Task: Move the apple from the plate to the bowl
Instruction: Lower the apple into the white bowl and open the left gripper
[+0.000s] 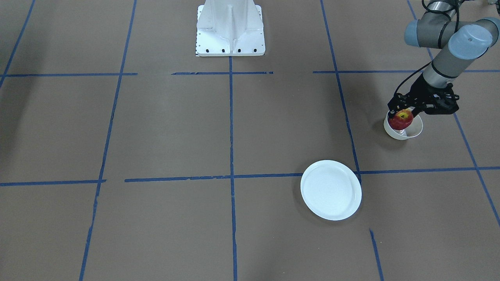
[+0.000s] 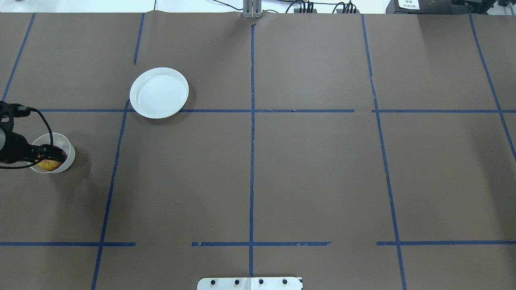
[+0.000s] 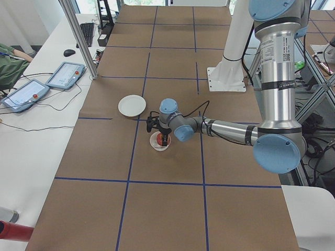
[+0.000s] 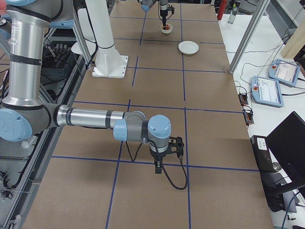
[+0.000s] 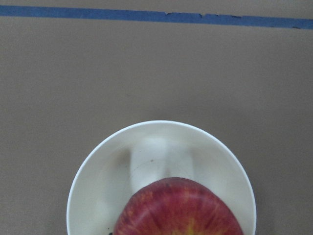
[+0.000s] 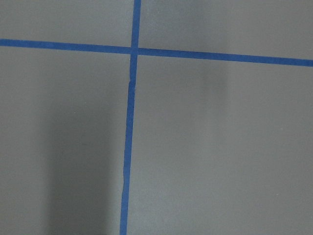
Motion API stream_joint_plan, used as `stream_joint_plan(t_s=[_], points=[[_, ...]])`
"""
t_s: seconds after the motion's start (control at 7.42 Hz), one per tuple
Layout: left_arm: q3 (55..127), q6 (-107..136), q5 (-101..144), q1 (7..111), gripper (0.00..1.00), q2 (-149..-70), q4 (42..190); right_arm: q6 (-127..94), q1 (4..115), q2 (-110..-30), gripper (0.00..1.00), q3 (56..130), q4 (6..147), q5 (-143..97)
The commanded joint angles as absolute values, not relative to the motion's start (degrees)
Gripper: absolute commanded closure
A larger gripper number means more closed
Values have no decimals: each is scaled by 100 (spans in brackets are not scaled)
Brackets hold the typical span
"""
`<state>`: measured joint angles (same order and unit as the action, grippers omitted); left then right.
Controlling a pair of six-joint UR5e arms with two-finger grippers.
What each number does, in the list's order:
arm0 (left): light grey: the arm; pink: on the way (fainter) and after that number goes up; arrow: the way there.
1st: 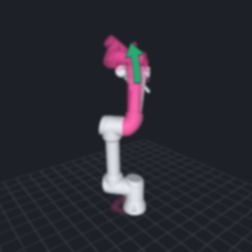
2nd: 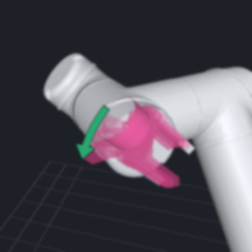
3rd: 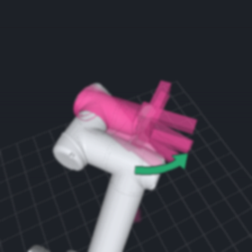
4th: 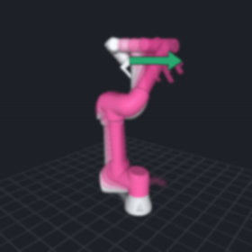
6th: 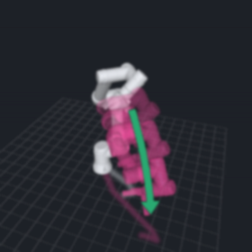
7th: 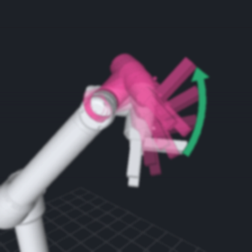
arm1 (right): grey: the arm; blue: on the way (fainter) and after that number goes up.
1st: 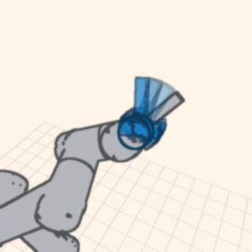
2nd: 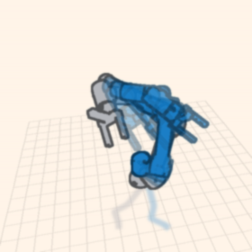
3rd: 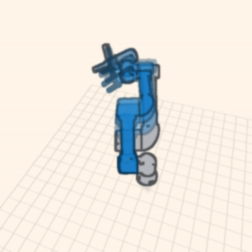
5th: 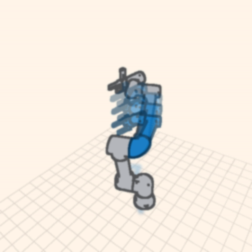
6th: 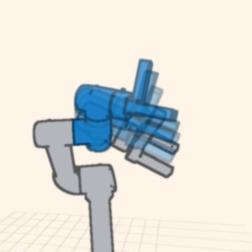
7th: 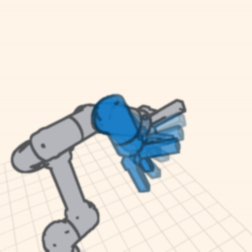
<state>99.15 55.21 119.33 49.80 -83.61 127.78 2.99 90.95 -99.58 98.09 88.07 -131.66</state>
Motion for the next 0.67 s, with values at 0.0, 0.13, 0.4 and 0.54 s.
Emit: stream_joint_plan(t_s=[0.0,0.13,0.4,0.54], points=[[9905,5476,11936,4992,0,-8367,12771,299,9097,-9958,0,9809,8807,-13166],[10001,5406,11996,5027,0,-8350,12753,299,9088,-9958,0,9809,8807,-13166],[10055,4304,12032,5594,1,-8350,12448,299,9088,-9958,0,9809,8807,-13166],[10133,3219,12206,6129,1,-8376,11871,299,9097,-9958,0,9809,8807,-13166]])
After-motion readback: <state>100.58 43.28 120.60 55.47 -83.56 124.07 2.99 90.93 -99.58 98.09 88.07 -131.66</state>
